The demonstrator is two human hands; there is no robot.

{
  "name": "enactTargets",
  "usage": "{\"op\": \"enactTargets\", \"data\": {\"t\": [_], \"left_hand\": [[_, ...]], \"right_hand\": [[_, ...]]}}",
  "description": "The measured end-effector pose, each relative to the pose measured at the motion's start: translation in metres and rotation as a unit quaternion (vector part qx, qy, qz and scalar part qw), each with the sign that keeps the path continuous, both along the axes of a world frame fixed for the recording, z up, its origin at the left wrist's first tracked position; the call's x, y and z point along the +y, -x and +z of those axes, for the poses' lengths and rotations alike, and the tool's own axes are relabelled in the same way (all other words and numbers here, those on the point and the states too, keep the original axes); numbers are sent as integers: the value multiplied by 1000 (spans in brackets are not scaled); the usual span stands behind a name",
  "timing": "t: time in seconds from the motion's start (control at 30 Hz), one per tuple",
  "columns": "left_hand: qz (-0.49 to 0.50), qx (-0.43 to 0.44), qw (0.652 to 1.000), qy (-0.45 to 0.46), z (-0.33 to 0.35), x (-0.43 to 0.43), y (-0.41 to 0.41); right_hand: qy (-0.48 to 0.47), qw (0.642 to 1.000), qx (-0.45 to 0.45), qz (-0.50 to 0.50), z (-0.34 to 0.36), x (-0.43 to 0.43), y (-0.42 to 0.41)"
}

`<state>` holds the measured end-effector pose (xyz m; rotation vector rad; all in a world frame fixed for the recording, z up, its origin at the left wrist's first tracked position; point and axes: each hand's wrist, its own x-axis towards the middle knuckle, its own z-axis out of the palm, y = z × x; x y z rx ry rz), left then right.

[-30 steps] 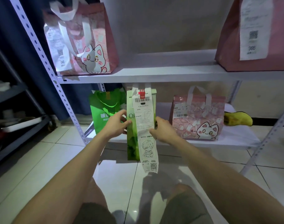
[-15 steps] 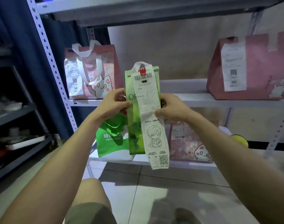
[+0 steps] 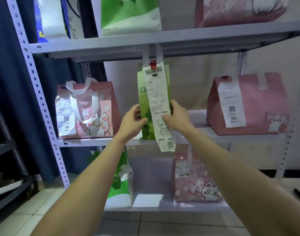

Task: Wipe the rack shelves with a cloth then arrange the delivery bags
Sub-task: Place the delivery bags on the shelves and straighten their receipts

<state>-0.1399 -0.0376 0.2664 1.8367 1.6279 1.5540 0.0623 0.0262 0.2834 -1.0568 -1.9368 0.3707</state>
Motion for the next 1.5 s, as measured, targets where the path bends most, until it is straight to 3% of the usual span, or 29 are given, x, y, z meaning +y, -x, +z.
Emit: {"op": "enactTargets", "data": {"t": [0.17, 0.5, 0.87, 1.07, 1.13, 1.33, 1.5], "left_hand": [[28, 73, 996, 31, -56, 16, 5], [72, 57, 995, 40, -59, 30, 43], [98, 38, 994, 43, -58, 26, 41], [237, 8, 961, -142, -43, 1, 22], [223, 16, 960, -166, -29, -2, 5], [117, 56, 985, -115, -9, 11, -53], [44, 65, 994, -80, -11, 43, -115]], "right_hand": [[58, 998, 9, 20, -43, 10, 2], [57, 998, 6, 28, -53, 24, 58], [84, 995, -7, 56, -50, 26, 50], [67, 996, -23, 57, -47, 23, 13], [63, 997, -15, 48, -42, 20, -5], [49, 999, 3, 20, -29, 10, -72], [-2, 997, 73, -38, -25, 9, -147]]}}
